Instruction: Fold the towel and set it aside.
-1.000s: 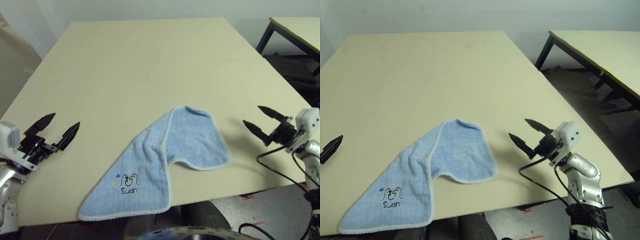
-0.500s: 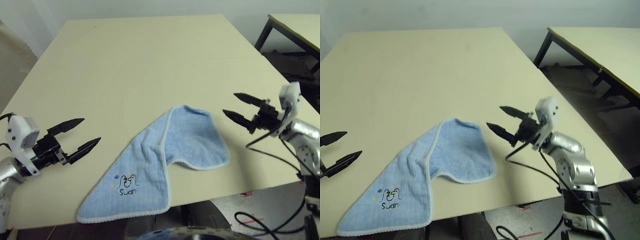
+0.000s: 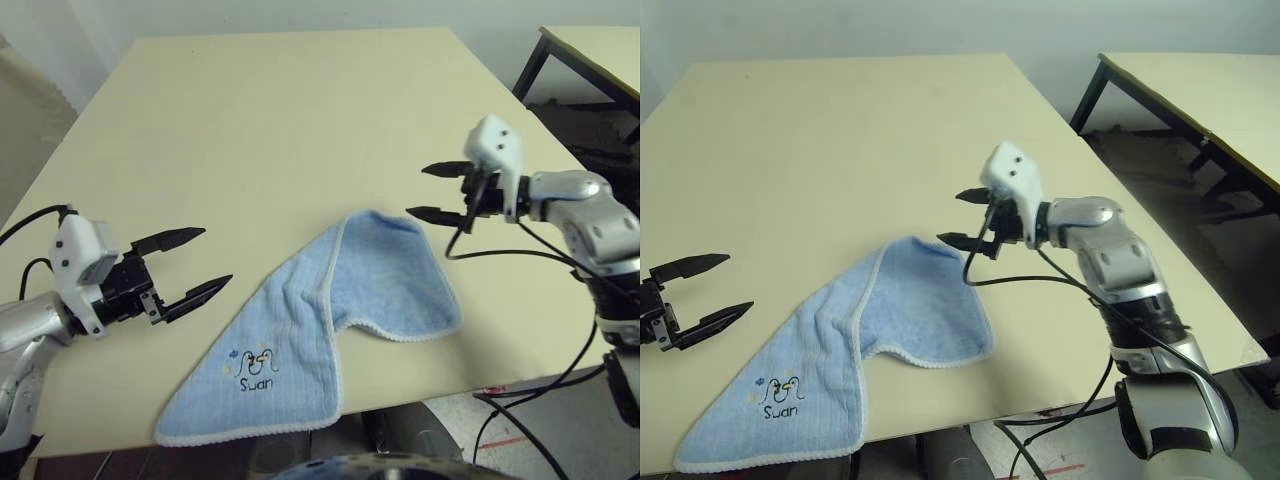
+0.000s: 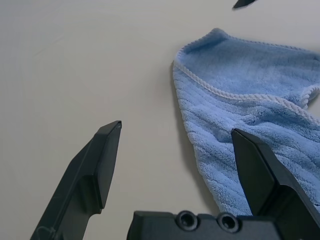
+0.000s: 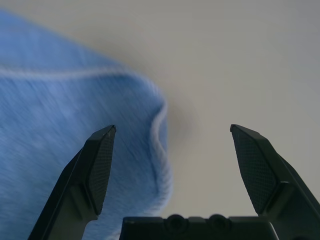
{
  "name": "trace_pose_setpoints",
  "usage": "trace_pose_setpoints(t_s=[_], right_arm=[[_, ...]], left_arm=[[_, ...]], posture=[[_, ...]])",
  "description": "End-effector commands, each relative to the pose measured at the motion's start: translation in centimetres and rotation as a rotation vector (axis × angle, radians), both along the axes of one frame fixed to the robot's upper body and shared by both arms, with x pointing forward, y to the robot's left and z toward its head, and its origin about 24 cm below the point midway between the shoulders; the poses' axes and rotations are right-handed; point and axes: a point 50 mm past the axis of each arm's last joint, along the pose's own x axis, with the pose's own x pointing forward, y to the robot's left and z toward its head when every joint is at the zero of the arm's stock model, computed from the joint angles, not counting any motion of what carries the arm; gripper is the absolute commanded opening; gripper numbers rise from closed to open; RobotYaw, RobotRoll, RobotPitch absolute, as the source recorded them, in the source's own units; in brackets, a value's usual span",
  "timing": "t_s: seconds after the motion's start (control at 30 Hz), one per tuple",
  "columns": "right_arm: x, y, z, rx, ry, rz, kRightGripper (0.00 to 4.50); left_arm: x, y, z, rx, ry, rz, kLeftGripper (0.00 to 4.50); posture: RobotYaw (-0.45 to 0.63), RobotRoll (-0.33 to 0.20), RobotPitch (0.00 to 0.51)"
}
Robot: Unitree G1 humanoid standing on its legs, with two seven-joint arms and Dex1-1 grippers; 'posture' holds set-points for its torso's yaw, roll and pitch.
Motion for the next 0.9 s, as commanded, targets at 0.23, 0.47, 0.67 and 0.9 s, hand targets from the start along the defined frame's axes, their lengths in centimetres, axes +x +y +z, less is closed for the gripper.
trace_pose_setpoints(t_s=[0.23,0.47,0.67,0.9], right_arm=[[1.5,1.2,-2.0,-0.177,0.098,0.027,4.50],[1.1,2.0,-2.7,-0.203,0.156,0.049,4.50],[1.6,2.0,-3.1,-0.229,0.136,0.002,4.50],[2.2,1.8,-3.7,-0.262,0.124,-0.060,3.37]], left_arm=[[-0.5,0.3,-2.0,0.018,0.022,0.003,4.48],[-0.5,0.9,-2.9,0.026,0.018,0.006,4.48],[-0.5,1.0,-3.0,0.029,0.015,-0.006,4.48],[-0.4,0.9,-3.0,0.033,0.016,-0.019,4.50]], posture=[[0.00,0.000,0.068],[0.00,0.000,0.068],[0.00,0.000,0.070],[0.00,0.000,0.070]])
